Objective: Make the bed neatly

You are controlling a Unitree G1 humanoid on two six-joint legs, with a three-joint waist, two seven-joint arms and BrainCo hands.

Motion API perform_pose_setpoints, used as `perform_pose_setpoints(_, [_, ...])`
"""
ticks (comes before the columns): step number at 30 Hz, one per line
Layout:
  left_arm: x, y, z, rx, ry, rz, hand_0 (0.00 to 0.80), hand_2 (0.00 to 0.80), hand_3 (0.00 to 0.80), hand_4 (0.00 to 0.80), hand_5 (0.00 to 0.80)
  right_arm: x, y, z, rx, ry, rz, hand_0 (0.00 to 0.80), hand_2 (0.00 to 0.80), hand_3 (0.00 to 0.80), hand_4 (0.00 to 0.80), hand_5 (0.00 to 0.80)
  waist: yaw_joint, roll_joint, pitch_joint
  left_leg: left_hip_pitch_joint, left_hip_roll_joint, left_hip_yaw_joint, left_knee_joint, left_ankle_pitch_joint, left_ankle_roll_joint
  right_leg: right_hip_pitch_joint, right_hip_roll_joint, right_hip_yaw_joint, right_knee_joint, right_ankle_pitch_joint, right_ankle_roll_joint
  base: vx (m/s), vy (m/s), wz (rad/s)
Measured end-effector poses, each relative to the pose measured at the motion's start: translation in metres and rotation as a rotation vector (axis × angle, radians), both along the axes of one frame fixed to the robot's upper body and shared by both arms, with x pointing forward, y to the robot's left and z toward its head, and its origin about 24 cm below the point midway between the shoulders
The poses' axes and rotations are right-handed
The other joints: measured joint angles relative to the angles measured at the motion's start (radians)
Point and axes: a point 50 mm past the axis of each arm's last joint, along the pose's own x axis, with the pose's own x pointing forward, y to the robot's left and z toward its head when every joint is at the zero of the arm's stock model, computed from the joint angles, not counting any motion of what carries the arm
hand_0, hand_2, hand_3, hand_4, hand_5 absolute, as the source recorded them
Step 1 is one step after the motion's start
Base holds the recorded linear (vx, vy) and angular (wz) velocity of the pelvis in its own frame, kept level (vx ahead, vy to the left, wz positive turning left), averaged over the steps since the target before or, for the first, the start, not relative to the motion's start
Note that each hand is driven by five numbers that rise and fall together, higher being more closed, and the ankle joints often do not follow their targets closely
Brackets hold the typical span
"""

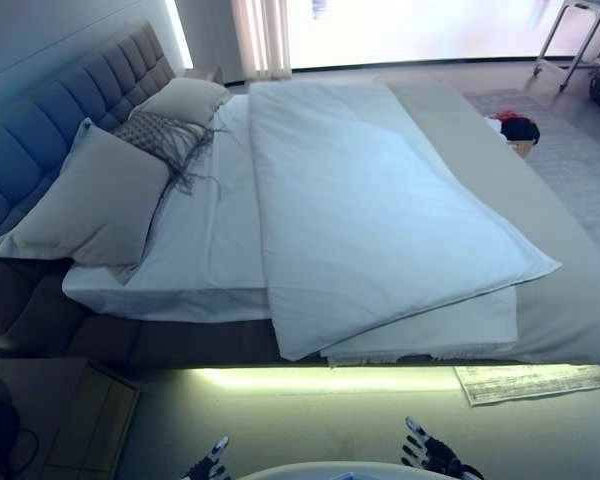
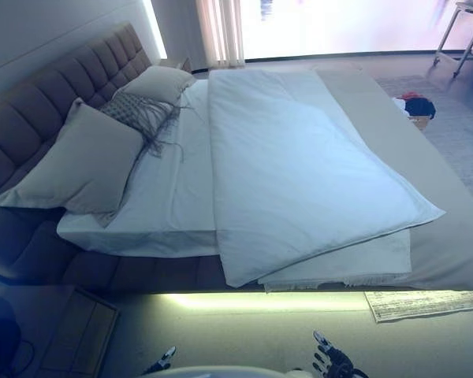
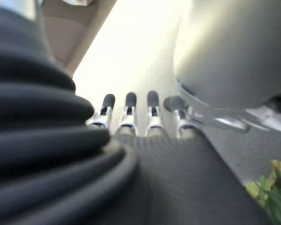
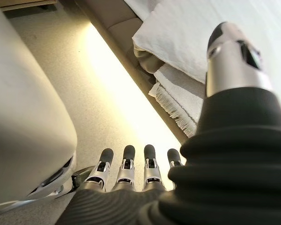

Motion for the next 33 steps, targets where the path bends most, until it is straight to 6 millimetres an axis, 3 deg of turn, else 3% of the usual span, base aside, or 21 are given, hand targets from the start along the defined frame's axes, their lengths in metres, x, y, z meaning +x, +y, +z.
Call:
perform_pose_setpoints(6, [0.002,0.002,0.0,0.027,0.037,0.011,0.0,0.0,0.0,0.0,0.0,0.003,0.0,0.0,-0.003,0.012,0.023,0.0,0.0,0.0,0.0,0.0,0.001,-0.001,0.031,-0.022,0.018,0.006,0.08,-0.035,0.004,-0.013,0.011,0.036,0.017,-0.014,-0.017,0.004,-0.143,-0.08])
perform_pose_setpoints(7, [0.003,0.002,0.0,0.033,0.041,0.022,0.0,0.0,0.0,0.0,0.0,0.008,0.001,0.001,-0.013,0.01,0.06,0.0,0.0,0.0,0.0,0.0,0.002,0.003,0.046,-0.048,0.038,0.001,0.149,-0.048,-0.018,-0.038,0.018,0.035,0.063,-0.035,-0.026,0.021,-0.161,-0.23])
perform_pose_setpoints(9, [0.003,0.012,0.001,0.059,0.047,0.061,0.0,0.0,0.0,0.0,0.0,0.025,0.01,0.001,-0.009,-0.004,0.114,0.0,0.0,0.0,0.0,0.0,0.007,-0.042,0.089,-0.158,0.033,-0.015,0.377,-0.053,-0.04,-0.113,-0.007,0.043,0.212,-0.109,-0.052,0.068,-0.052,-0.34])
perform_pose_setpoints(11, [0.0,0.012,0.001,0.053,0.059,0.078,0.0,0.0,0.0,0.0,0.0,0.033,0.006,0.004,-0.043,-0.009,0.161,0.0,0.0,0.0,0.0,0.0,0.015,-0.066,0.116,-0.29,0.026,-0.072,0.634,0.024,-0.076,-0.106,-0.022,0.084,0.21,-0.112,-0.073,0.177,0.061,-0.32])
perform_pose_setpoints(12, [0.0,0.01,0.001,0.043,0.055,0.098,0.0,0.0,0.0,0.0,0.0,0.033,0.002,0.004,-0.067,0.005,0.181,0.0,0.0,0.0,0.0,0.0,0.019,-0.077,0.129,-0.334,0.0,-0.104,0.666,0.005,-0.102,-0.089,-0.031,0.103,0.186,-0.102,-0.084,0.286,0.113,-0.49])
perform_pose_setpoints(13, [-0.002,0.007,0.0,0.034,0.058,0.11,0.0,0.0,0.0,0.0,0.0,0.03,-0.006,0.006,-0.093,0.017,0.194,0.0,0.0,0.0,0.0,0.0,0.03,-0.069,0.13,-0.327,-0.023,-0.098,0.596,0.005,-0.1,-0.089,-0.036,0.116,0.177,-0.097,-0.091,0.319,0.124,-0.58])
perform_pose_setpoints(14, [-0.006,0.005,-0.001,0.028,0.067,0.123,0.0,0.0,0.0,0.0,0.0,0.031,-0.013,0.008,-0.116,0.024,0.199,0.0,0.0,0.0,0.0,0.0,0.033,-0.048,0.135,-0.34,-0.03,-0.097,0.539,0.011,-0.092,-0.082,-0.03,0.116,0.163,-0.095,-0.095,0.379,0.143,-0.58])
perform_pose_setpoints(16, [-0.015,0.006,-0.001,0.033,0.096,0.156,0.0,0.0,0.0,0.0,0.0,0.03,-0.012,0.007,-0.118,0.034,0.206,0.0,0.0,0.0,0.0,0.0,0.029,-0.038,0.135,-0.294,-0.054,-0.06,0.311,0.023,-0.074,-0.055,-0.02,0.114,0.1,-0.094,-0.095,0.418,0.15,-0.52])
perform_pose_setpoints(17, [-0.018,0.003,-0.002,0.028,0.109,0.159,0.0,0.0,0.0,0.0,0.0,0.03,-0.012,0.007,-0.117,0.035,0.205,0.0,0.0,0.0,0.0,0.0,0.032,-0.026,0.133,-0.278,-0.058,-0.059,0.21,0.031,-0.053,-0.016,0.002,0.121,0.038,-0.099,-0.077,0.45,0.171,-0.52])
perform_pose_setpoints(18, [-0.024,-0.006,-0.004,0.011,0.13,0.17,0.0,0.0,0.0,0.0,0.0,0.027,-0.021,0.009,-0.135,0.048,0.197,0.0,0.0,0.0,0.0,0.0,0.042,0.07,0.117,-0.271,0.032,-0.09,0.092,-0.017,-0.064,-0.047,0.11,0.106,0.217,-0.121,-0.102,0.433,0.199,-0.5])
perform_pose_setpoints(19, [-0.02,0.009,-0.001,0.047,0.106,0.19,0.0,0.0,0.0,0.0,0.0,0.023,-0.008,0.004,-0.107,0.061,0.196,0.0,0.0,0.0,0.0,0.0,0.072,0.032,0.12,-0.248,0.021,-0.086,0.082,0.101,-0.04,-0.047,0.097,0.118,0.367,-0.231,-0.079,0.417,0.245,-0.48])
perform_pose_setpoints(20, [-0.014,0.026,0.002,0.101,0.078,0.209,0.0,0.0,0.0,0.0,0.0,0.025,0.008,0.0,-0.067,0.054,0.199,0.0,0.0,0.0,0.0,0.0,0.082,-0.046,0.129,-0.246,-0.008,-0.055,0.098,0.112,-0.026,0.006,0.064,0.13,0.319,-0.311,-0.094,0.435,0.312,-0.07])
perform_pose_setpoints(21, [-0.018,0.031,0.003,0.11,0.089,0.252,0.0,0.0,0.0,0.0,0.0,0.022,0.014,-0.001,-0.05,0.056,0.198,0.0,0.0,0.0,0.0,0.0,0.079,-0.081,0.12,-0.275,-0.005,-0.037,0.131,0.119,-0.01,0.042,0.067,0.117,0.249,-0.294,-0.09,0.377,0.311,0.14])
perform_pose_setpoints(22, [-0.019,0.032,0.003,0.109,0.091,0.271,0.0,0.0,0.0,0.0,0.0,0.021,0.015,-0.002,-0.047,0.06,0.198,0.0,0.0,0.0,0.0,0.0,0.086,-0.091,0.111,-0.286,-0.002,-0.006,0.128,0.124,-0.005,0.071,0.064,0.117,0.2,-0.273,-0.086,0.403,0.37,0.37])
perform_pose_setpoints(24, [-0.021,0.026,0.002,0.097,0.105,0.252,0.0,0.0,0.0,0.0,0.0,0.021,0.009,0.0,-0.059,0.054,0.181,0.0,0.0,0.0,0.0,0.0,0.085,-0.093,0.109,-0.296,0.013,0.051,0.11,0.136,0.013,0.139,0.064,0.088,0.124,-0.261,-0.071,0.428,0.397,0.26])
perform_pose_setpoints(25, [-0.021,0.024,0.002,0.089,0.114,0.246,0.0,0.0,0.0,0.0,0.0,0.018,0.008,-0.001,-0.062,0.061,0.161,0.0,0.0,0.0,0.0,0.0,0.084,-0.083,0.107,-0.303,0.02,0.08,0.13,0.159,0.044,0.172,0.059,0.073,0.115,-0.273,-0.056,0.377,0.35,0.31])
perform_pose_setpoints(26, [-0.024,0.024,0.001,0.091,0.131,0.244,0.0,0.0,0.0,0.0,0.0,0.015,0.007,-0.001,-0.065,0.071,0.156,0.0,0.0,0.0,0.0,0.0,0.086,-0.094,0.094,-0.306,0.008,0.093,0.153,0.196,0.071,0.183,0.038,0.066,0.116,-0.285,-0.044,0.358,0.34,0.27])
perform_pose_setpoints(28, [-0.014,0.027,0.003,0.099,0.109,0.237,0.0,0.0,0.0,0.0,0.0,0.018,0.011,-0.002,-0.05,0.061,0.152,0.0,0.0,0.0,0.0,0.0,0.079,-0.129,0.071,-0.301,-0.07,0.094,0.146,0.155,0.099,0.186,-0.03,0.054,0.137,-0.301,-0.005,0.342,0.3,0.3])
perform_pose_setpoints(31, [0.014,0.03,0.006,0.102,0.039,0.211,0.0,0.0,0.0,0.0,0.0,0.02,0.014,-0.002,-0.026,0.045,0.151,0.0,0.0,0.0,0.0,0.0,0.083,-0.083,0.087,-0.198,-0.1,0.074,0.044,0.161,0.132,0.153,-0.053,0.017,0.331,-0.253,0.036,0.341,0.242,0.39])
perform_pose_setpoints(33, [0.017,0.039,0.009,0.135,0.032,0.162,0.0,0.0,0.0,0.0,0.0,0.022,0.021,-0.002,0.001,0.022,0.15,0.0,0.0,0.0,0.0,0.0,0.079,-0.078,0.081,-0.133,-0.118,0.056,-0.002,0.141,0.148,0.107,-0.1,0.006,0.51,-0.244,0.023,0.3,0.129,0.17])
